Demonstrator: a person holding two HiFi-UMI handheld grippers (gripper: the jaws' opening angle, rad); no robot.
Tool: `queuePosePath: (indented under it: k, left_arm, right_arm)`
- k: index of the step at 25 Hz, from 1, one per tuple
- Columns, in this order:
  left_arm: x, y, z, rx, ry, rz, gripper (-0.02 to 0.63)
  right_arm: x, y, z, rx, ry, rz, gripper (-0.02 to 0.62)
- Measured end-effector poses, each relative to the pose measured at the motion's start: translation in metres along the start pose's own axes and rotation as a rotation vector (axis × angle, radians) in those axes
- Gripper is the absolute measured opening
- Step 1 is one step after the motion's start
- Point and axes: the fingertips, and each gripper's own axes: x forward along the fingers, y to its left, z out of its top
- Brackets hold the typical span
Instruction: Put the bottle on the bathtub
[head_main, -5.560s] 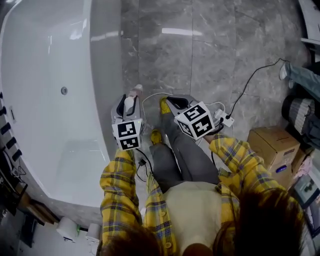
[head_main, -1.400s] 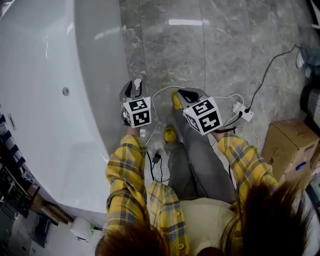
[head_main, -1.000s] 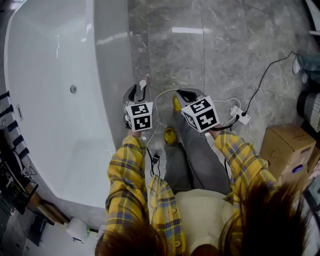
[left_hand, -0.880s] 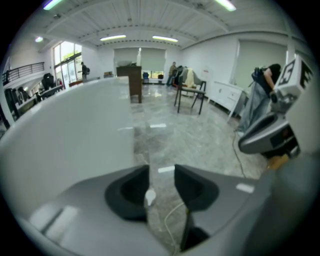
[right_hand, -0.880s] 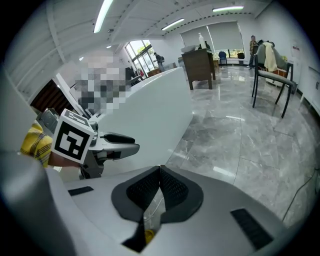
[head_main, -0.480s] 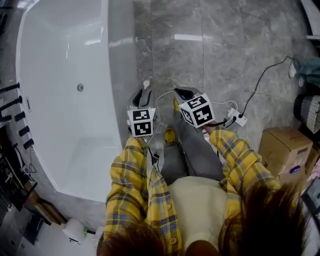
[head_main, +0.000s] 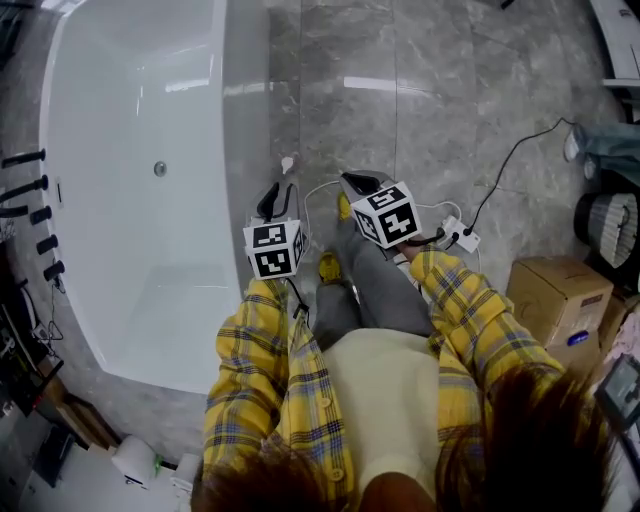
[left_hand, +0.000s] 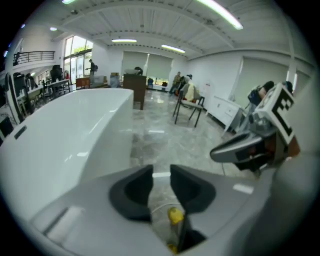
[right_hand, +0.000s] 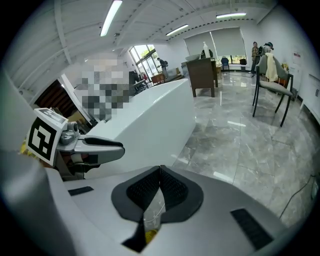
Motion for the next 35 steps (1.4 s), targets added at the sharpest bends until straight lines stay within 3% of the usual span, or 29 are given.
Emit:
queuePosePath:
  k: [16, 35]
  left_arm:
    - [-0.058, -0.002, 0.007, -0.131, -0.061, 0.004, 0.02]
    - [-0.079, -0.001, -0.007, -0.134, -0.043, -0.01, 0.014]
  right_arm:
    - [-0.035, 0.024, 0.008, -0.001, -0.033, -0.019, 0.014]
    - [-0.045, 0.038, 0.011, 0.012, -0.071, -0.054, 0.012]
